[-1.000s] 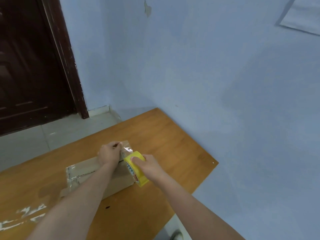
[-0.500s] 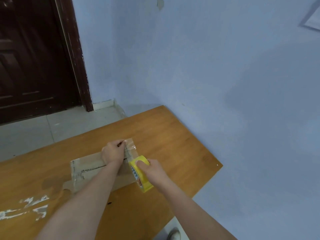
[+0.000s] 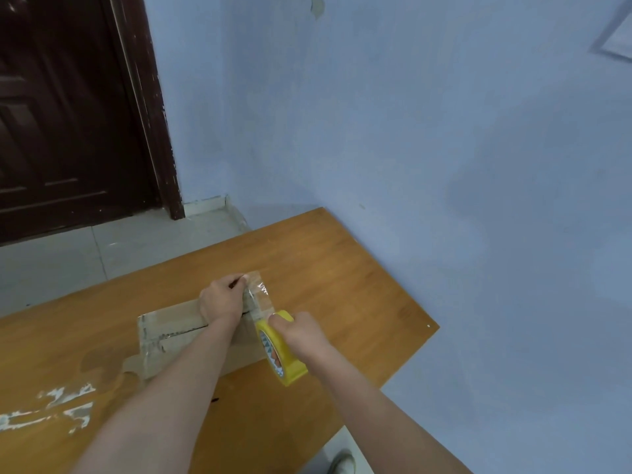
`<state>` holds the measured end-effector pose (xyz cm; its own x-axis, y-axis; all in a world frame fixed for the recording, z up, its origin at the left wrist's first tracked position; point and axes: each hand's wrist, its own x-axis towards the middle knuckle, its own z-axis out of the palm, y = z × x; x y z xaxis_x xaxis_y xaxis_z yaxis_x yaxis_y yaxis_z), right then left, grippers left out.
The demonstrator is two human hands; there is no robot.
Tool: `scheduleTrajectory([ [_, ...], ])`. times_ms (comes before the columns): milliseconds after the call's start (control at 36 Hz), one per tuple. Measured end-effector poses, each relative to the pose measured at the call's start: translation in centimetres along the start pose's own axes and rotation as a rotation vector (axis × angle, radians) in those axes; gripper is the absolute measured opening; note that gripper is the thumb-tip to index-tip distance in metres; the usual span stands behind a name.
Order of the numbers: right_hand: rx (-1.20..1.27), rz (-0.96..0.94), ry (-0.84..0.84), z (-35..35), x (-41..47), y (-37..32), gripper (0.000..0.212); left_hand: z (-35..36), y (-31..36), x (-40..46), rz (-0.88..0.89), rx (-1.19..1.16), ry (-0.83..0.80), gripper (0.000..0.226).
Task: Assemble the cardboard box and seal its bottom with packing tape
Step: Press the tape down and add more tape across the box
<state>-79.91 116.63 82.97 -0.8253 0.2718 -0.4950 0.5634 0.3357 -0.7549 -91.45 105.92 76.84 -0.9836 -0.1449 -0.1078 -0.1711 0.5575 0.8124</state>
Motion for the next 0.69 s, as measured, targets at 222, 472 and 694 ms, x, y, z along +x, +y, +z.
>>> scheduleTrajectory([
  [222, -0.081, 0.059, -0.056, -0.8, -0.1, -1.2, 0.033, 0.0, -0.1, 0.0, -0.022, -0.038, 0.009, 0.025],
  [472, -0.087, 0.092, -0.071, -0.8, -0.4, -1.0, 0.043, 0.3, -0.2, 0.1, -0.015, -0.040, 0.022, 0.024],
  [694, -0.123, 0.041, -0.055, -0.1, -0.8, -0.5, 0.032, 0.3, -0.5, 0.1, -0.010, -0.035, 0.019, 0.025],
])
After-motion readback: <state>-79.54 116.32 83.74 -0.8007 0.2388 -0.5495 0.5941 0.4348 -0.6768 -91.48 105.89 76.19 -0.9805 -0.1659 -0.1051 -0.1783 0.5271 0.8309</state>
